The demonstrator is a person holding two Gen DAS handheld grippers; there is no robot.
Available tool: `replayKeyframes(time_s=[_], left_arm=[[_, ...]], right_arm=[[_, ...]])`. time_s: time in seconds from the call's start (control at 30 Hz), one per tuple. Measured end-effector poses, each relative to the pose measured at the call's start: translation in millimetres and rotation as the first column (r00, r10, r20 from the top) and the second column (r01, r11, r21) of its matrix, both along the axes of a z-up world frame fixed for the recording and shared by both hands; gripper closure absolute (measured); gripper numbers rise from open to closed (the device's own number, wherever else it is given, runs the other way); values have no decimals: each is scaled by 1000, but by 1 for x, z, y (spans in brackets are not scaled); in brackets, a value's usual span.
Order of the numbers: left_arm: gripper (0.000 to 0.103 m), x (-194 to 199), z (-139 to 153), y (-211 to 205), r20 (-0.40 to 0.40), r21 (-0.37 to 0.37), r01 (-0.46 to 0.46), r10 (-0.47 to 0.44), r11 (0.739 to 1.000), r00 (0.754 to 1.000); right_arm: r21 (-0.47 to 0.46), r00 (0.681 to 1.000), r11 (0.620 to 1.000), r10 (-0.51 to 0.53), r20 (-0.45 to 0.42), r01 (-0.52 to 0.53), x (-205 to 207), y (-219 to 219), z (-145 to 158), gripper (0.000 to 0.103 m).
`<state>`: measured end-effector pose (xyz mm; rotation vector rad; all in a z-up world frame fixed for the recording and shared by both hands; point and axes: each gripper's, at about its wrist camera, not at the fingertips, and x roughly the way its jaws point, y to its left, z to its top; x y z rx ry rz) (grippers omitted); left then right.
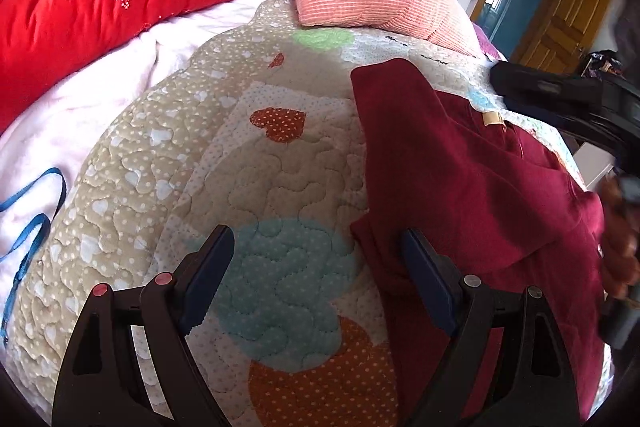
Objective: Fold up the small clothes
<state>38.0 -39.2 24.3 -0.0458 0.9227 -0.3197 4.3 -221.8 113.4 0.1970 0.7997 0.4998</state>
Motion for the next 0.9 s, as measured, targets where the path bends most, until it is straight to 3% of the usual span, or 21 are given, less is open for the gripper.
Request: replayKeyframes(time_s=[0.1, 0.13, 0.17, 0.2, 0.27, 0.33, 0.4, 0.47, 0.57, 0.63, 0.7, 0.8, 0.9], left_arm=[[17, 2, -1, 1, -10, -10, 5, -5, 1000, 1000], [17, 3, -1, 2, -11, -8, 7, -7, 1000, 1000], [17, 3, 1, 3, -5, 1, 5, -5, 1000, 1000], [17, 2, 3, 5, 4, 10, 1, -1, 1000, 1000], [17, 1, 7, 9, 27, 28, -18, 17, 999, 999], [17, 3, 8, 13, 39, 54, -52, 50, 997, 998], [17, 7, 2, 15, 26, 77, -81, 80, 994, 997], [17, 9, -3, 14, -3, 87, -74, 75, 993, 997], [17, 4, 6, 15, 40, 54, -64, 62, 996, 997], [17, -1, 15, 17, 84, 18, -55, 53, 998, 995], [17, -6, 21, 18, 117, -14, -41, 42, 999, 992], [17, -5, 20, 11, 119, -14, -24, 25, 1000, 993], [17, -5, 15, 4, 111, 12, -20, 19, 1000, 994]], right_arm=[[-32, 995, 996, 82, -51, -84, 24, 29, -19, 48], [-83, 995, 992, 93, -37, -96, 27, 36, -23, 75], [-127, 995, 987, 92, -24, -94, 27, 39, -26, 93], [-153, 996, 985, 83, -9, -84, 26, 39, -26, 97], [-156, 998, 987, 44, 34, -39, 25, 31, -23, 97], [-158, 996, 985, -59, 60, 68, 28, 18, -25, 97], [-108, 991, 985, -131, 3, 131, 44, 13, -46, 96], [-91, 988, 989, -127, -83, 120, 51, 15, -63, 93], [-12, 993, 995, -98, -72, 97, 28, -1, -46, 78], [1, 994, 994, -107, -33, 107, -1, -21, -29, 54], [-69, 983, 981, -179, 30, 181, -34, -53, -17, 52], [-219, 925, 899, -370, 83, 379, -72, -124, -20, 48], [-295, 857, 815, -514, 32, 500, -85, -182, -41, 45]])
